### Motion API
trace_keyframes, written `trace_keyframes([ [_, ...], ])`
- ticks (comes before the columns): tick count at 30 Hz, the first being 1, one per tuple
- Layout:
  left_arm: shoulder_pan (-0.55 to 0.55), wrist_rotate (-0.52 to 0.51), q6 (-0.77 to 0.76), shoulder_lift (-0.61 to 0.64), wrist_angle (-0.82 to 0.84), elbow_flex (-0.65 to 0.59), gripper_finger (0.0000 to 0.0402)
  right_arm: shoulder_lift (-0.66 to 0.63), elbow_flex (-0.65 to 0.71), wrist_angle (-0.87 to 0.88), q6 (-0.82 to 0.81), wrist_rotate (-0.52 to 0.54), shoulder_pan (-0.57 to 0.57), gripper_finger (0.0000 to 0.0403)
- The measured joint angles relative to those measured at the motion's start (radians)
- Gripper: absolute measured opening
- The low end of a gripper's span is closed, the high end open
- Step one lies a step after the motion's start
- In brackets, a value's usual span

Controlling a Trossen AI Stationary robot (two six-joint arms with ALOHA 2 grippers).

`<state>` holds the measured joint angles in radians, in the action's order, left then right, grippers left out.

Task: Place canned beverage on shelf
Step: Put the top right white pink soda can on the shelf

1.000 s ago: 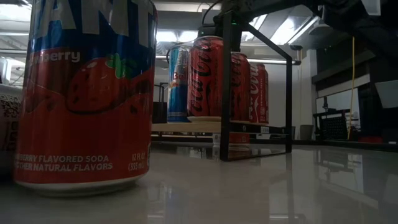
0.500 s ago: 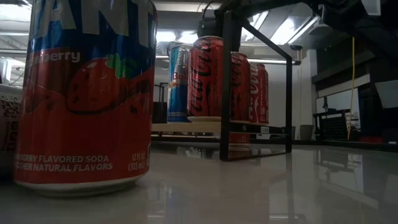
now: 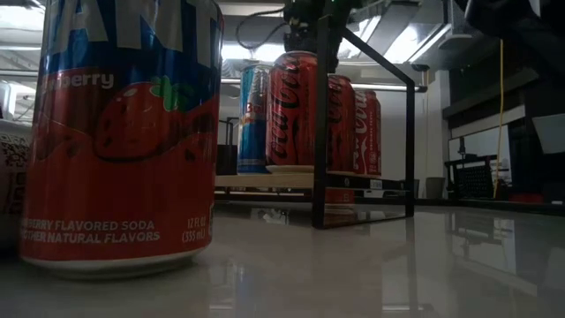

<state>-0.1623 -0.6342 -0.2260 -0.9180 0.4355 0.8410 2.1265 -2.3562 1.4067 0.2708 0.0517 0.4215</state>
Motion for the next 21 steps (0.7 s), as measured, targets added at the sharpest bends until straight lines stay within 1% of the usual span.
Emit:
trace_keyframes([
  [5, 0.000, 0.000, 0.000, 0.000, 0.000, 0.000, 0.0181, -0.001, 0.000, -0.013, -0.042, -0.001, -0.029, 0.0240],
  [13, 0.000, 0.000, 0.000, 0.000, 0.000, 0.000, 0.0181, -0.002, 0.000, -0.023, -0.043, 0.002, -0.068, 0.0239],
  [21, 0.000, 0.000, -0.001, 0.000, 0.000, 0.000, 0.0181, -0.017, 0.001, -0.018, -0.061, 0.008, -0.075, 0.0239],
])
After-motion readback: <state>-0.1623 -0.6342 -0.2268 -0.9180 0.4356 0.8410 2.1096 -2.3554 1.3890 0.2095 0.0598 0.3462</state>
